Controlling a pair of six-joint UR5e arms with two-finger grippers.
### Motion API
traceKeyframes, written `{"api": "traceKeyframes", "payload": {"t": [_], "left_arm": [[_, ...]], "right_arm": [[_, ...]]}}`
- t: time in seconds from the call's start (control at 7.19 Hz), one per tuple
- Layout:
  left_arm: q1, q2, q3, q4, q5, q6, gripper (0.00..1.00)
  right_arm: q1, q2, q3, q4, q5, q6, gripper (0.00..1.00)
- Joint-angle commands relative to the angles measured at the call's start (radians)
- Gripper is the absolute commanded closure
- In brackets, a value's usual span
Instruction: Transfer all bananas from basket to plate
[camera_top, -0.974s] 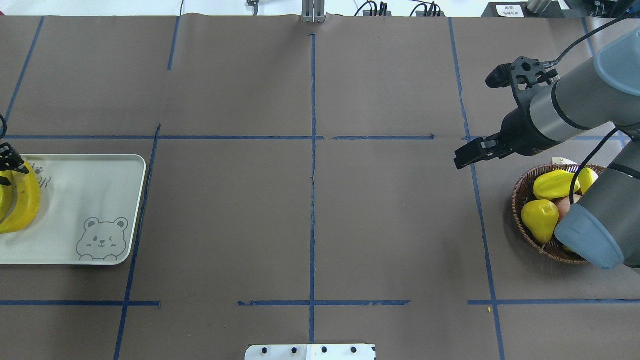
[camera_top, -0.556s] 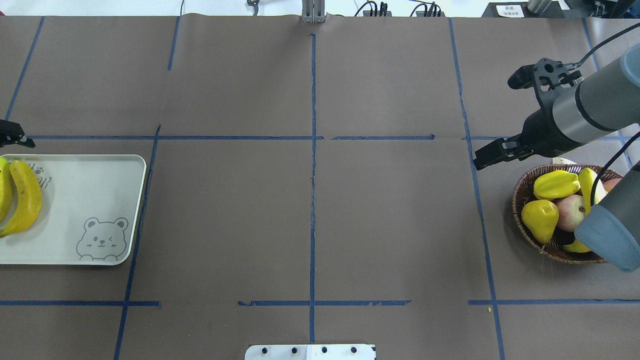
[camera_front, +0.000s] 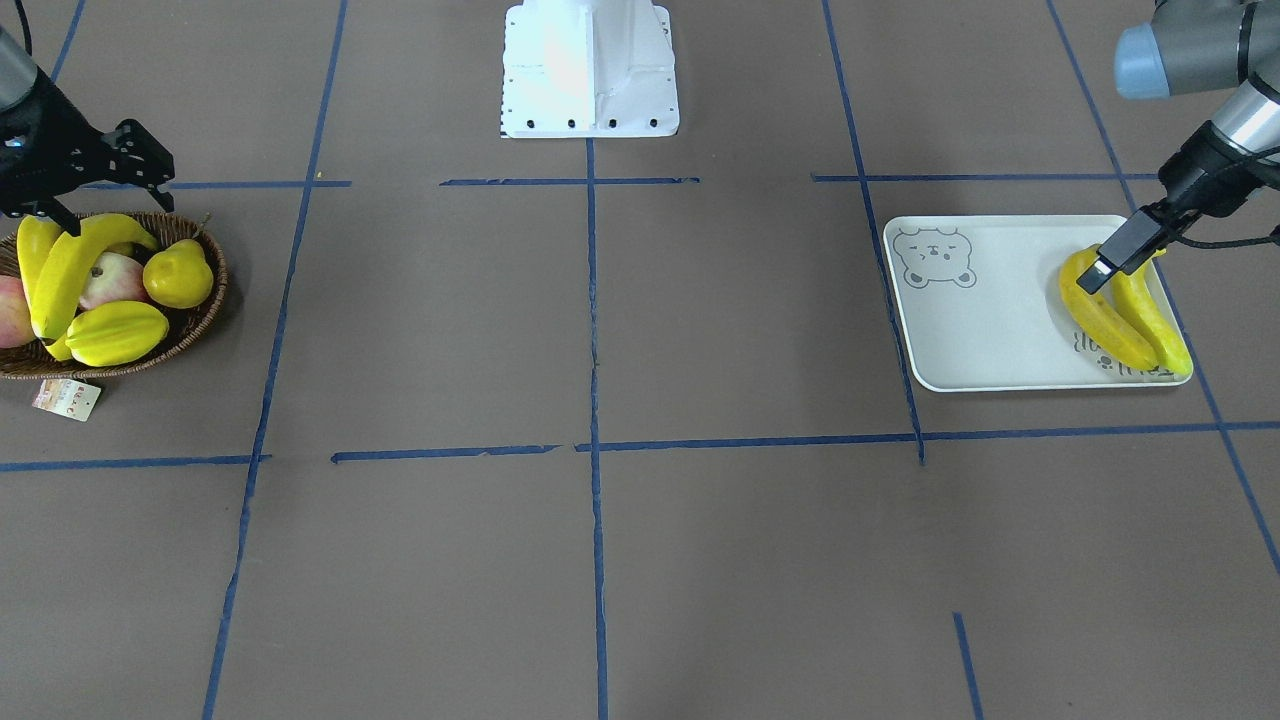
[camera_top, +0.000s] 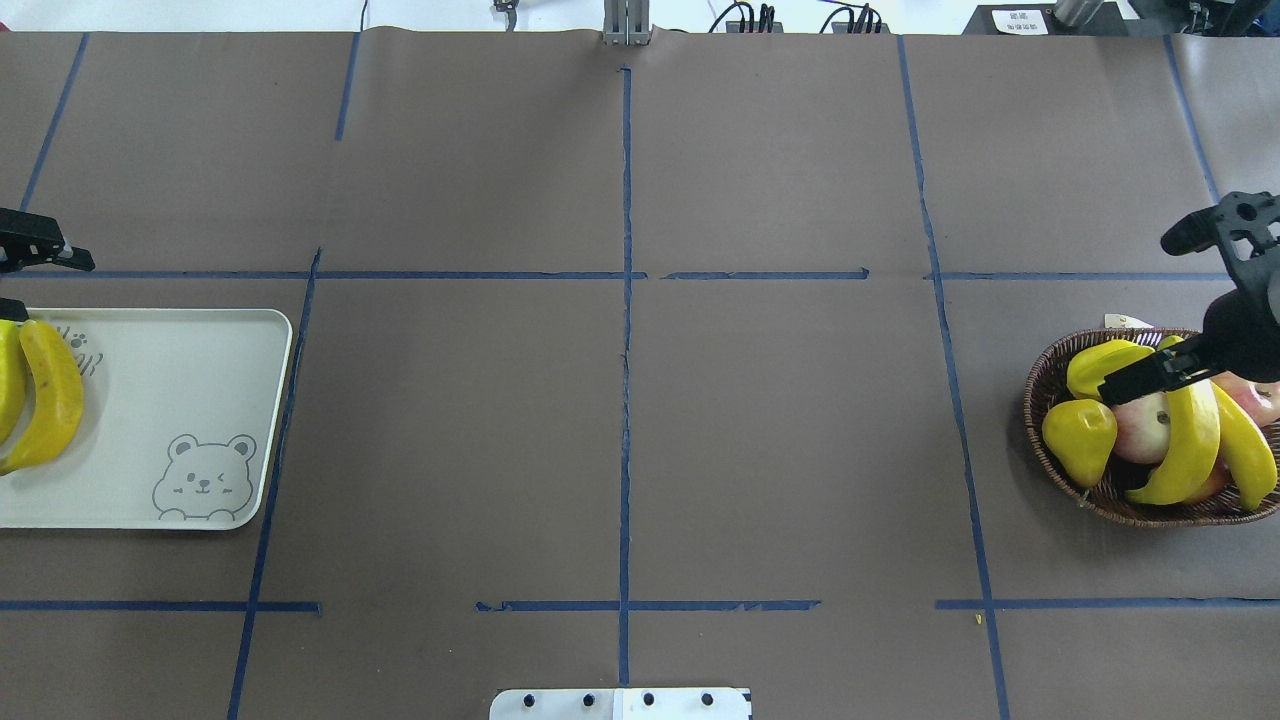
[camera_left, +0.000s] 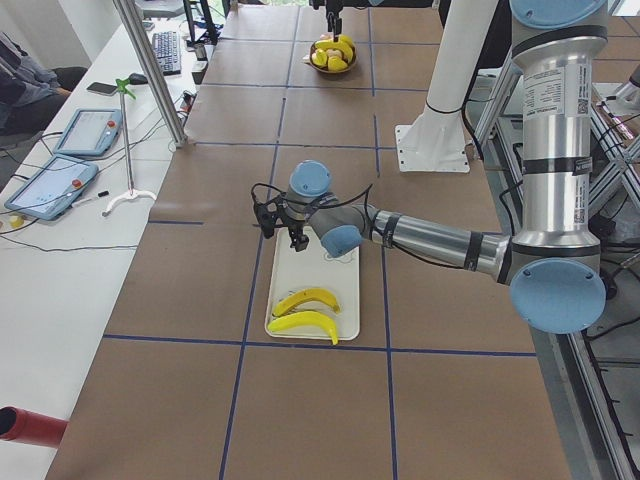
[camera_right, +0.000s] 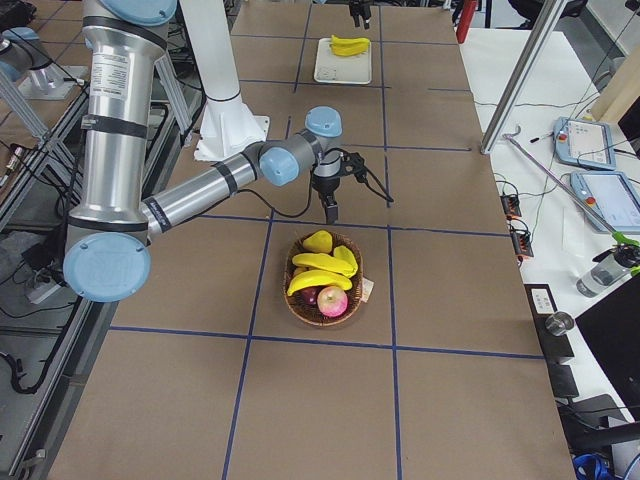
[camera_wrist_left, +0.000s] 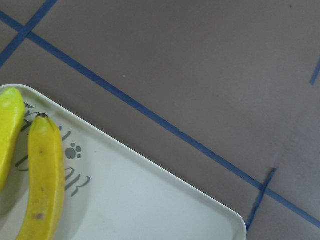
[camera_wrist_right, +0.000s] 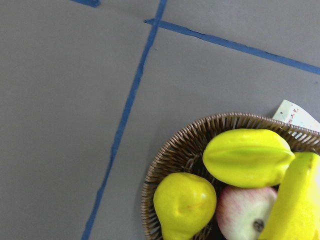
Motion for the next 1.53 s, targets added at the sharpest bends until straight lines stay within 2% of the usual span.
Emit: {"api": "traceKeyframes", "payload": {"t": [0.0,0.14,0.28,0.56,0.7,0.83,1.11,1.25,1.39], "left_arm": [[0.066,-0.004,-0.006,-0.016,0.004,-0.011,0.00],[0.067,-0.006,-0.006,-0.018,0.003,-0.015,0.00],[0.069,-0.006,-0.006,-0.016,0.003,-0.017,0.00],[0.069,-0.007,-0.009,-0.018,0.003,-0.017,0.00],[0.069,-0.007,-0.011,-0.018,0.001,-0.017,0.00],[0.069,-0.006,-0.009,-0.018,0.003,-0.017,0.00],[0.069,-0.006,-0.009,-0.018,0.003,-0.017,0.00],[0.069,-0.006,-0.009,-0.018,0.003,-0.017,0.00],[0.069,-0.006,-0.009,-0.018,0.003,-0.017,0.00]], "right_arm": [[0.008,-0.137,-0.017,0.194,-0.030,0.130,0.01],[0.003,-0.190,-0.023,0.287,-0.057,0.229,0.01],[0.000,-0.249,-0.024,0.317,-0.097,0.240,0.02],[-0.038,-0.266,-0.026,0.386,-0.136,0.374,0.03],[-0.111,-0.280,-0.029,0.446,-0.203,0.495,0.04],[-0.196,-0.285,-0.037,0.469,-0.301,0.576,0.04],[-0.236,-0.314,-0.066,0.501,-0.338,0.601,0.05],[-0.280,-0.308,-0.092,0.503,-0.381,0.612,0.15],[-0.298,-0.306,-0.095,0.503,-0.384,0.623,0.15]]}}
